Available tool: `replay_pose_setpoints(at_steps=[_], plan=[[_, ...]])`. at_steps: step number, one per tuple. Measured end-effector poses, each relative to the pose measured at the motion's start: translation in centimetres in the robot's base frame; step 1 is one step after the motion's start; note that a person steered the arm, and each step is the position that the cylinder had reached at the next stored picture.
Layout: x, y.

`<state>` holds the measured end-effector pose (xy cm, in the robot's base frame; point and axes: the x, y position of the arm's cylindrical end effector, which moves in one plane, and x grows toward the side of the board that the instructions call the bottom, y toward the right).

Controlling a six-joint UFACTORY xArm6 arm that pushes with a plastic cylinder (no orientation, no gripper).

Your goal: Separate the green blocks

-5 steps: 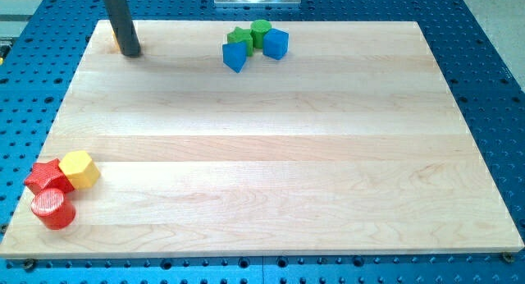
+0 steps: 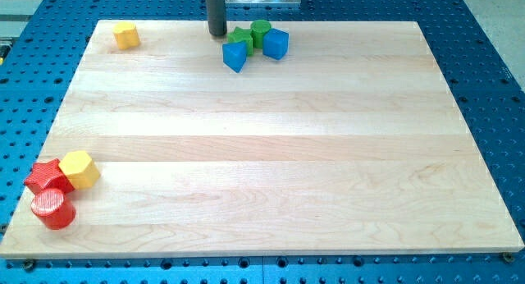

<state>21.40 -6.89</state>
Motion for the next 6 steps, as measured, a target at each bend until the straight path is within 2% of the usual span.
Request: replay_pose_setpoints(at_steps=[2,3,4,6], plan=[[0.0,1.2],[0.5,4.8],[6.0,5.8],[10.3,4.2]])
